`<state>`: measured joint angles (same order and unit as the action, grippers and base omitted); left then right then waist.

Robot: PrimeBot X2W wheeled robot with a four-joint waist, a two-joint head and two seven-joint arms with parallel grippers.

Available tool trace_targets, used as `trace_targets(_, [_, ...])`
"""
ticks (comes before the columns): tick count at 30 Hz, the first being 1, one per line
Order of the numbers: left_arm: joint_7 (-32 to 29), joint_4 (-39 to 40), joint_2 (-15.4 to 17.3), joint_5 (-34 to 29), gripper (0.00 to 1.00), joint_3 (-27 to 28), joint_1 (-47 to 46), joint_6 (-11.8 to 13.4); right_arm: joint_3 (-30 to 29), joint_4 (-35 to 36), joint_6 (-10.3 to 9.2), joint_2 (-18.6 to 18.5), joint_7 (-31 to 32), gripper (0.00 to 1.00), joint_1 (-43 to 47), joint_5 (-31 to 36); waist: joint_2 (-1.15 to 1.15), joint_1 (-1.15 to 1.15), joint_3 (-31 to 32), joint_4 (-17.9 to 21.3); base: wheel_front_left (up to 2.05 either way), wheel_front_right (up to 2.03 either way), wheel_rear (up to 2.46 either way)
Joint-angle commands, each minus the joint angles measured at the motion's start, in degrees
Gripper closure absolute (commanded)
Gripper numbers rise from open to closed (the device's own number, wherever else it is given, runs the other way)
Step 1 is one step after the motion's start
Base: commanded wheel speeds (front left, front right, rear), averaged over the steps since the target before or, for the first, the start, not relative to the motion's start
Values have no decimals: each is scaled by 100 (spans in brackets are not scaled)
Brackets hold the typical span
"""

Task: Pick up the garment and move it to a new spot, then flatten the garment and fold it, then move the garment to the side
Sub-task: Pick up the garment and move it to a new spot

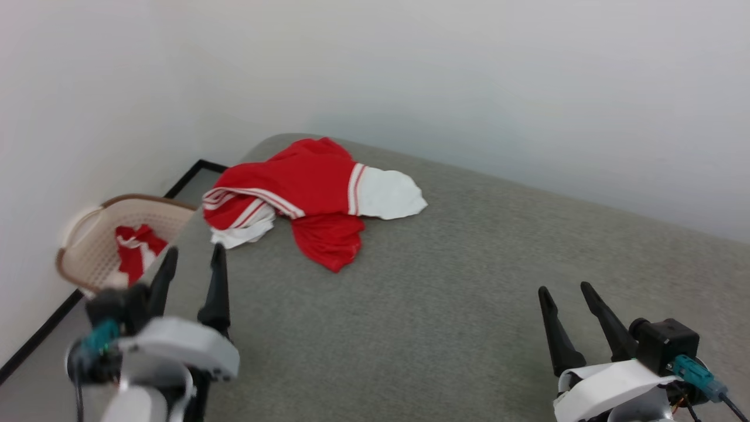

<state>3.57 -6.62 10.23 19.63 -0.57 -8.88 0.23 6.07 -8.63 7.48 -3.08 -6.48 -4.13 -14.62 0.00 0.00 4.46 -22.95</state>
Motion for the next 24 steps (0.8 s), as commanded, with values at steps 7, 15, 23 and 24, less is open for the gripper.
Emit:
trace_targets(7, [-1290,-206,608,431,0,-108,-1269,-499,129,150,2,-145,179,0,-354,89,0,0,-671,119,0,0,0])
trace_targets(15, [-2518,-857,1238,879,0,-257,-2941,-701,113,474,2,-432,327,0,-942,172,0,0,-1925,856,0,0,0])
trace_targets(23, [-3646,-1851,1742,1102,0,-706,-4245,-762,-1,707,2,-593,306,0,-1384,192,0,0,-2924,1429,0,0,0])
trace_targets(24, [-3729,-1970,1777,1110,0,-775,-4377,-768,-4,732,2,-605,302,0,-1425,202,0,0,-3028,1487,0,0,0])
